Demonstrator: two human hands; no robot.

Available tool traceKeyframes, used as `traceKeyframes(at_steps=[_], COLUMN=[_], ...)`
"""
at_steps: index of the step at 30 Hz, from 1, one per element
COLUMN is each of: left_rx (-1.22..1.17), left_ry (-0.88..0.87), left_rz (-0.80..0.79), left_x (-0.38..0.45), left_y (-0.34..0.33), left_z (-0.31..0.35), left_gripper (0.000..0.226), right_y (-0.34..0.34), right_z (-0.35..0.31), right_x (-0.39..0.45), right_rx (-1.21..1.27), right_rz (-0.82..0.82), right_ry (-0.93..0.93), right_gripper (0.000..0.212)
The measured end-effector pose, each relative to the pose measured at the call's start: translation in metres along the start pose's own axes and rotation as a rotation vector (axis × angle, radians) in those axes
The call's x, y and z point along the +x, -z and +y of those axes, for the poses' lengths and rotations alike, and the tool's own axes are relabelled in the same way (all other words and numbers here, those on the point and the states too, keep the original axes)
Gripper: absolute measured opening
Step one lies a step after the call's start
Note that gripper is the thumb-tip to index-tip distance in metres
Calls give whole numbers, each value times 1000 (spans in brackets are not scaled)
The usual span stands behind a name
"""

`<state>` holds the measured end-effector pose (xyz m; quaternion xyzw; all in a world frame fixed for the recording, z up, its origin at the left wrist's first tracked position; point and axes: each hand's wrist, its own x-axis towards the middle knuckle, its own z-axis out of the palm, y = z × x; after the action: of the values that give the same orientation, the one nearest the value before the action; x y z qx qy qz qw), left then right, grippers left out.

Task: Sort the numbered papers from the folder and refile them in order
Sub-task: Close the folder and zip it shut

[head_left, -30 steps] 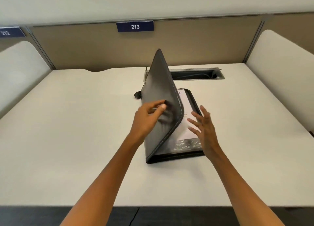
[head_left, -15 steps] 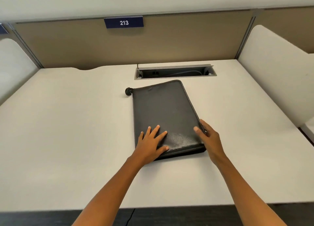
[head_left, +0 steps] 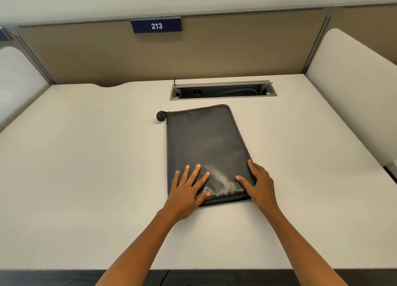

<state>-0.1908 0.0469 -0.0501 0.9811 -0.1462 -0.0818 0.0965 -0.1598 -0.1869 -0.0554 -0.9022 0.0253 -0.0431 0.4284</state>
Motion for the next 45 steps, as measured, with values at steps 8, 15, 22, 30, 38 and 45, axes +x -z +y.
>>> traceKeyframes(at_steps=[8,15,22,30,38,45], left_rx=[-2,20,-256,-259,-781,-1169], left_ry=[14,11,171,217,443,505], left_rz=[41,139,240,371,723,616], left_x=[-2,13,56,113,165,212], left_y=[5,27,47,51,61,70], left_z=[-3,-23,-69,-120,-165,-210], left_gripper=[74,80,67,71,24,35], right_y=[-15,-21,-38,-107,-128,-159], right_z=[-4,-6,-40,-79,-96,-142], right_x=[-7,7,47,120,164,257], right_rx=[-362,-467,-548,-515,-327,-12], right_rz=[85,35,-59,-327,-113,-229], right_ry=[23,81,361,563,589,417], right_gripper=[86,85,88,85,52,25])
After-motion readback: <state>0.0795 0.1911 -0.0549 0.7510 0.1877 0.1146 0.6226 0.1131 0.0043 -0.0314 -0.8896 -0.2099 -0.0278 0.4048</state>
